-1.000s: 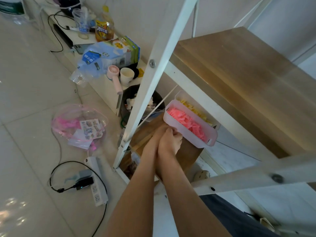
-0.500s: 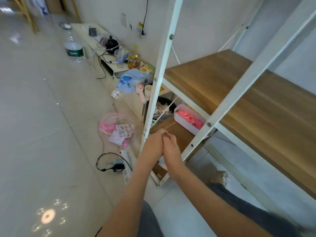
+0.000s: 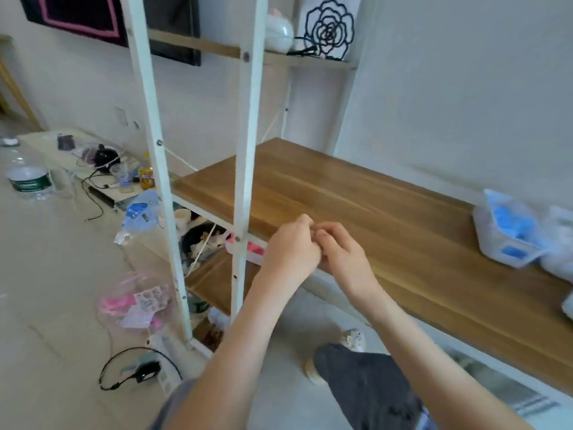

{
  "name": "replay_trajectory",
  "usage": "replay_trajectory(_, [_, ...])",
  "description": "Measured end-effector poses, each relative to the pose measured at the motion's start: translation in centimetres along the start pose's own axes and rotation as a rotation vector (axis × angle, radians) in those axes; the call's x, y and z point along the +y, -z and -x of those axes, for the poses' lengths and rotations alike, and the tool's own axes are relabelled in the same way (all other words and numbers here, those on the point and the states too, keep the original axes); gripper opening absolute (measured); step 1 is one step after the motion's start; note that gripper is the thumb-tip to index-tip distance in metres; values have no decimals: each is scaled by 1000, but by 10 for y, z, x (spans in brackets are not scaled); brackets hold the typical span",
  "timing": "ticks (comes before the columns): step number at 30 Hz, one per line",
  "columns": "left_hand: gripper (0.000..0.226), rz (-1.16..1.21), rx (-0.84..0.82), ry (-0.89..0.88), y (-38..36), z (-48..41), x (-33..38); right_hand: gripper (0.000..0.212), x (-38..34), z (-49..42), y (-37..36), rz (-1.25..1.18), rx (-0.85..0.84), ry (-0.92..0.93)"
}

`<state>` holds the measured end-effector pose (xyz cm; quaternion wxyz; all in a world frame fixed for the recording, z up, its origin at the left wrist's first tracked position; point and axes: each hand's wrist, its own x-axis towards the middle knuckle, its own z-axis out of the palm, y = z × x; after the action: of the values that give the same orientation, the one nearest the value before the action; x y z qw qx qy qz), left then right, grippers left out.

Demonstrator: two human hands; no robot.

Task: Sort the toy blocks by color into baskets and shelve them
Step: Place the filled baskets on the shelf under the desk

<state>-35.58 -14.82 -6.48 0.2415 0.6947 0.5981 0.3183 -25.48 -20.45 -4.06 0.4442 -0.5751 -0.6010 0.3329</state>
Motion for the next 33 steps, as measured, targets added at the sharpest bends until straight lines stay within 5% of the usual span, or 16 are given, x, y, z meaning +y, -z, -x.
replay_trajectory(7, [23,36,-160,-169,-57,0,92,34,52,-11,124,357,278,-133])
replay_trajectory(21, [32,-139,-418,-261,-123,4,154,79,110,-19,240,521,573,-379])
replay_trajectory(24, [30,-144,-441,-261,-120,6,160,77,115,-23,249,655,557,-371])
replay_trajectory(33, [30,-137,-438,-229,-102,7,146,52,109,-39,264,551,525,-329])
